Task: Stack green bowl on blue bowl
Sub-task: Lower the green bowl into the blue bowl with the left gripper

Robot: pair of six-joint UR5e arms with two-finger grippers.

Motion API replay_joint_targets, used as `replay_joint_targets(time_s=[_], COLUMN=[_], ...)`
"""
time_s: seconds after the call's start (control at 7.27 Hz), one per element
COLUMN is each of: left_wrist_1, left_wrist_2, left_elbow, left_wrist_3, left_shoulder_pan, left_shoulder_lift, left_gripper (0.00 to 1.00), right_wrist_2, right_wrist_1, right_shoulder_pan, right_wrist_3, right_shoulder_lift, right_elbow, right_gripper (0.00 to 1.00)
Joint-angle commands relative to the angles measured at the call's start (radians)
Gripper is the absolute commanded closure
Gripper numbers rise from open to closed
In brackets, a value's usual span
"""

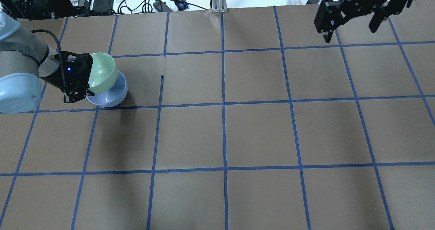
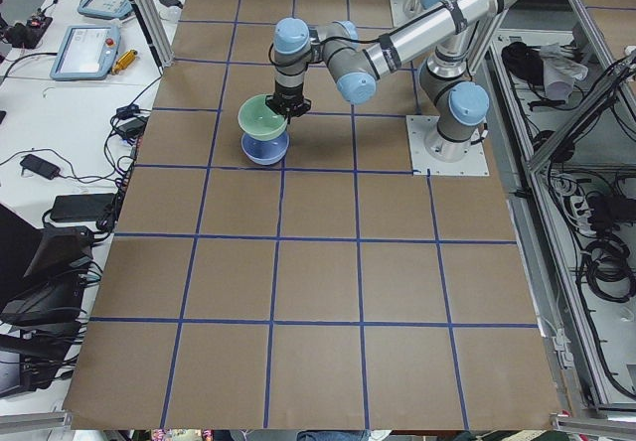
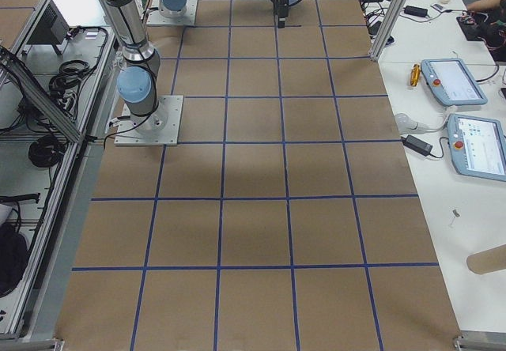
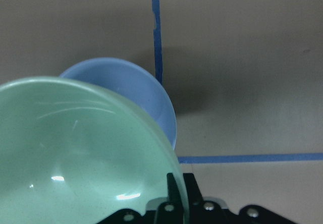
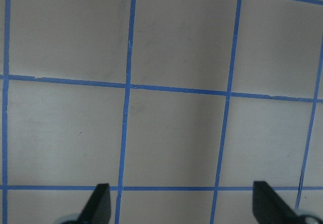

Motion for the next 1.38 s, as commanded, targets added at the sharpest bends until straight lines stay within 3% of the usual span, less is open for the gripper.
replay_joint_targets(time_s=[0.0,0.69,0.83,0.96,1.24], left_wrist_1=[0.145,0.146,0.148,0.151,0.145], left_wrist_2=[0.009,0.04,0.039,0.039,0.042], left_elbow=[-0.059,-0.07,-0.07,-0.067,-0.058], left_wrist_3=[0.008,0.006,0.0,-0.011,-0.104], left_shoulder_pan=[-0.002,0.004,0.006,0.006,0.004], left_shoulder_lift=[-0.014,-0.04,-0.048,-0.063,-0.043], left_gripper=[1.0,1.0,0.89,0.06,0.0], right_wrist_2=[0.0,0.0,0.0,0.0,0.0], right_wrist_1=[0.0,0.0,0.0,0.0,0.0], right_shoulder_pan=[0.0,0.0,0.0,0.0,0.0], right_wrist_3=[0.0,0.0,0.0,0.0,0.0], right_shoulder_lift=[0.0,0.0,0.0,0.0,0.0], right_elbow=[0.0,0.0,0.0,0.0,0.0], right_gripper=[0.0,0.0,0.0,0.0,0.0])
